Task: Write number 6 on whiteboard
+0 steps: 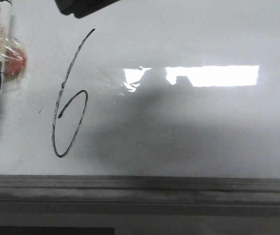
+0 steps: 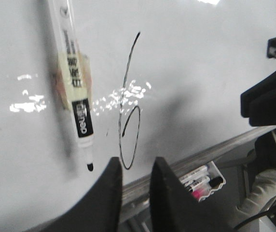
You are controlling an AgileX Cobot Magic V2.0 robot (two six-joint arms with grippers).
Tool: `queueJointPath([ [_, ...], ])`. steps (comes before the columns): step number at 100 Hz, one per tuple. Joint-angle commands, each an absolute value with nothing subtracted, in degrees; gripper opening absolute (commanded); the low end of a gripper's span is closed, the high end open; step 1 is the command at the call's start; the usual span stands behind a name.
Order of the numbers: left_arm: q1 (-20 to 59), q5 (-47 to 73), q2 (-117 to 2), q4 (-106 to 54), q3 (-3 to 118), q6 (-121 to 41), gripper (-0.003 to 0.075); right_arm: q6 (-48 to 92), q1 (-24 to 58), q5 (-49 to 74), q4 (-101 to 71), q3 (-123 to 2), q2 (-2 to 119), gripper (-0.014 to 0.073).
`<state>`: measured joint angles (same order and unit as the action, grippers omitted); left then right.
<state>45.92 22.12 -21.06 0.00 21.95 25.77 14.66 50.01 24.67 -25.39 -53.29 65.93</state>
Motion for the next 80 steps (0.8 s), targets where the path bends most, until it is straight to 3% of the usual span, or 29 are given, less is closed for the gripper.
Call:
queueJointPath([
  [1, 46.4, 18.5, -17.0, 3.7, 23.6, 25.7, -0.0019, 15.2, 50.0, 19.3, -26.0, -52.9, 62.2, -0.0069],
  [41, 46.4, 18.5, -1.3, 12.8, 17.1, 25.6, -0.0019, 15.6, 50.0, -4.4, -20.8, -27.5, 38.7, -0.0064],
  [80, 46.4, 18.5, -0.3, 13.0, 12.2, 25.6, -0.0019, 16.2, 50.0, -5.8, -16.9, -8.9, 15.0, -0.0064],
])
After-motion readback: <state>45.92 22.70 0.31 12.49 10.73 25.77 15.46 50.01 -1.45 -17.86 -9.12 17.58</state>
